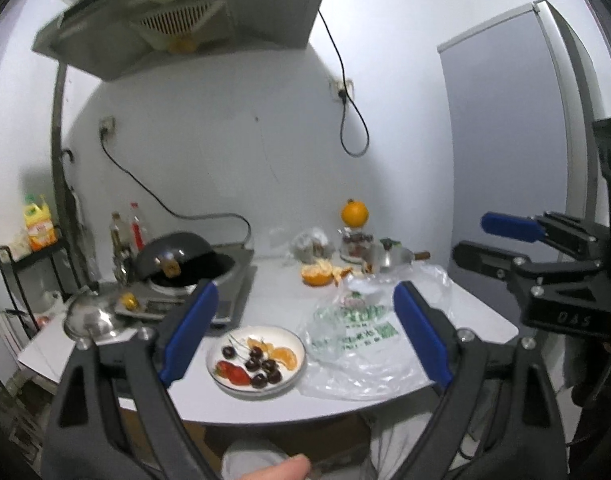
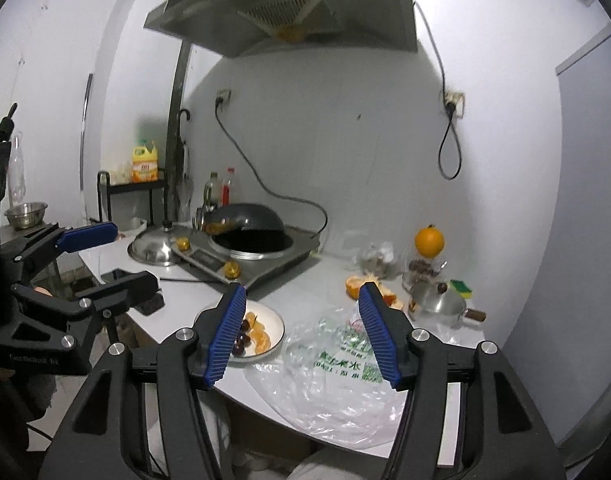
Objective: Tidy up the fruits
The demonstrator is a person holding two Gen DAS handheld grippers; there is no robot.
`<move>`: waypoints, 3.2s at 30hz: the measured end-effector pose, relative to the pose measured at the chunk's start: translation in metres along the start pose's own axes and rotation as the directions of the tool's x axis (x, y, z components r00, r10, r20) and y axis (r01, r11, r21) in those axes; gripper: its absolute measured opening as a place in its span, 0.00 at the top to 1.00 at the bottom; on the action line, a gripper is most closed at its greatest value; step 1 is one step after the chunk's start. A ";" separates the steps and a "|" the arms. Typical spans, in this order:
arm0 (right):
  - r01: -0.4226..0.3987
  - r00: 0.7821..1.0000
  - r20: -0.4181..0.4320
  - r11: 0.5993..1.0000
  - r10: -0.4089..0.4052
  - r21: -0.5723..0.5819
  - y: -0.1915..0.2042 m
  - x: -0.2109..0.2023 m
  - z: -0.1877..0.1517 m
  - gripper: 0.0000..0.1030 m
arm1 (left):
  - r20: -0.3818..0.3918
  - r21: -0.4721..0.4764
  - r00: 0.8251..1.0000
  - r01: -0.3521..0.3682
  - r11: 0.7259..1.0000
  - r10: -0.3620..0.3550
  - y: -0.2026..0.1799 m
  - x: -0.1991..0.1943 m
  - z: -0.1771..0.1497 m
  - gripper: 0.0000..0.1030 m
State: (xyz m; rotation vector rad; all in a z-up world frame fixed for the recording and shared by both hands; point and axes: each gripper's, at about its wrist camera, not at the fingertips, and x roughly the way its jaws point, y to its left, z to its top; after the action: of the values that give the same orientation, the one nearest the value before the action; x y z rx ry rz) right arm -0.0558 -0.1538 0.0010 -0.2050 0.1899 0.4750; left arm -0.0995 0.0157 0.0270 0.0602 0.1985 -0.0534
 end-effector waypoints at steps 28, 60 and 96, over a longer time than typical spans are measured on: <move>0.159 0.973 0.149 0.981 -0.175 0.113 -0.040 -0.058 0.024 0.24 | 0.193 -0.097 0.971 -0.122 0.988 0.139 0.008 -0.054 0.053 0.01; 0.163 0.975 0.135 0.980 -0.178 0.115 -0.039 -0.055 0.019 0.24 | 0.171 -0.124 0.978 -0.096 0.988 0.116 0.011 -0.047 0.050 0.01; 0.163 0.976 0.130 0.980 -0.177 0.115 -0.038 -0.055 0.020 0.24 | 0.167 -0.116 0.981 -0.076 0.990 0.095 0.005 -0.041 0.046 0.01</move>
State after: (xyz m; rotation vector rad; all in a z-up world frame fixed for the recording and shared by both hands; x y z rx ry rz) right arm -0.0830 -0.2061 0.0386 -0.0843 0.0592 0.3064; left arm -0.1307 0.0198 0.0805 -0.0450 0.0251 0.0378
